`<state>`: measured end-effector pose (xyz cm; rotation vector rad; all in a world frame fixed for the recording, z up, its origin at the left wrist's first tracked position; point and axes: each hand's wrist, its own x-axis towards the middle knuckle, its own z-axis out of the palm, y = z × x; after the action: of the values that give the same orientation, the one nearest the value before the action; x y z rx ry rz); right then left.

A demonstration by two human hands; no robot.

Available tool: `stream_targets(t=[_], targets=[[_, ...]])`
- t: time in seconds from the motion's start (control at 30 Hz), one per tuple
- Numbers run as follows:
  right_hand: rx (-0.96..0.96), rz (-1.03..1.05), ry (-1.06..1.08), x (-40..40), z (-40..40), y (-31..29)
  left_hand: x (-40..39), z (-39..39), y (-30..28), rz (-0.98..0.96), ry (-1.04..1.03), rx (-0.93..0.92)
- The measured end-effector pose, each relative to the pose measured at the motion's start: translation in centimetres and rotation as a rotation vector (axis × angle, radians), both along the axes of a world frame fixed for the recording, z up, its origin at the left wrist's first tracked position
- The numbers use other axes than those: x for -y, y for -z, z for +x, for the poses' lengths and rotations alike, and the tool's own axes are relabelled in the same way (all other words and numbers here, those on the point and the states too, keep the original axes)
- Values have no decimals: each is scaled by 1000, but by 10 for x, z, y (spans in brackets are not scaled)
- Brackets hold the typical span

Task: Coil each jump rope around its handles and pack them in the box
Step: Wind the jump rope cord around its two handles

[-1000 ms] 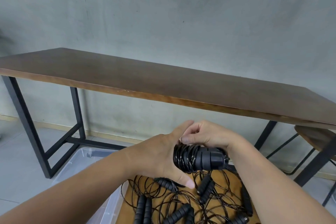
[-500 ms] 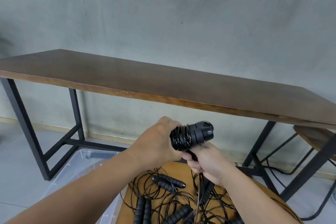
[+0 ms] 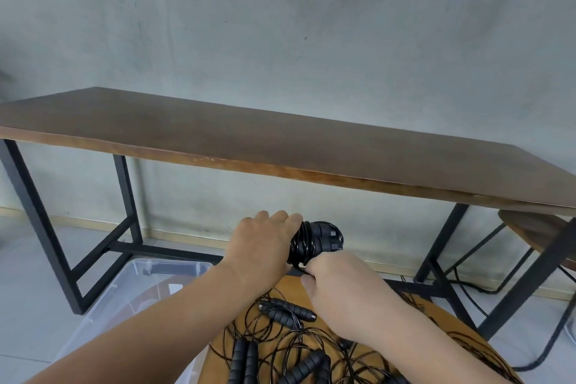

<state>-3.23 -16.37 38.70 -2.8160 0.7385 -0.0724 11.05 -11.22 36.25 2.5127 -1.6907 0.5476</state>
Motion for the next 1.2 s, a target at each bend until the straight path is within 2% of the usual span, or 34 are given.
stream_targets(t=[0.13,0.23,0.43,0.6,0.7,0.83,1.07,1.2], targets=[[-58,-122,-70,4,5,-16,2,-5,3,84,69,0],[-88,-120,-134,15,6,-37,0,-3,-4,143,124,-75],[-37,279,-178,62,7,-62,-11,-4,-16,179,316,-257],[41,475,-193,82,8,-54,-16,-8,-13,134,438,-425],[86,618,-179,86,8,-44,-16,-9,-9,99,448,-517],[190,835,-123,94,7,-26,-16,-8,-10,37,466,-537],[413,1201,46,97,1,15,-20,-7,-6,-36,430,-762],[578,1267,104,87,0,37,-21,-7,-4,-81,437,-676]])
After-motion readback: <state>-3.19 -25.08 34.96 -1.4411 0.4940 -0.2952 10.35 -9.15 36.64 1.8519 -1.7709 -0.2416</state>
